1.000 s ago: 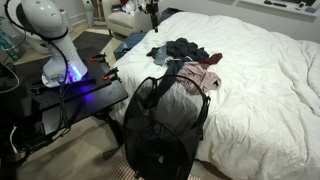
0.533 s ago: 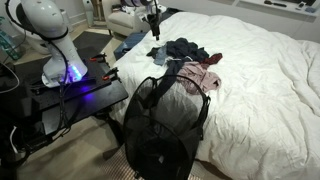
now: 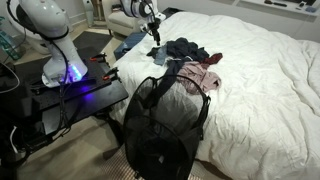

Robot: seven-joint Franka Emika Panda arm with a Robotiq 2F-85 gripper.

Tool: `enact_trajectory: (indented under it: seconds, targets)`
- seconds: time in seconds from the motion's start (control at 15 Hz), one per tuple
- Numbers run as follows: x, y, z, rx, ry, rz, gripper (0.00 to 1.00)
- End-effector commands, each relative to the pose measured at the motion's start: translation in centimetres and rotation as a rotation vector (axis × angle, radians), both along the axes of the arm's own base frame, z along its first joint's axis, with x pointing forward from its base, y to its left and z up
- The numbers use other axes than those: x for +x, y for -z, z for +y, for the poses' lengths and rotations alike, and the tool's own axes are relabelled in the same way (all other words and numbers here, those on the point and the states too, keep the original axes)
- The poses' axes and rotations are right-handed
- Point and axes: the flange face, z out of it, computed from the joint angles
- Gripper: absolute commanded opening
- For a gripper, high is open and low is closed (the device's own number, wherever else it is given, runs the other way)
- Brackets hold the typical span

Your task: Put the grey sock in the black bag

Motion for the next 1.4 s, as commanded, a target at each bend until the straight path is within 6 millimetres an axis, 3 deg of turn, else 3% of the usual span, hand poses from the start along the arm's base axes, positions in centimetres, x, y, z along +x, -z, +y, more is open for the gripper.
enact_trajectory:
  seconds: [0.0, 0.87, 1.33]
  targets:
    - [0.2, 1.6, -0.1, -0.002, 0.011, -0.023, 1.0]
    - [-0.6, 7.8, -1.2, 0.017, 0.071, 0.004, 1.0]
    - [-0.2, 10.6, -1.2, 0.053, 0.065, -0.122, 1.0]
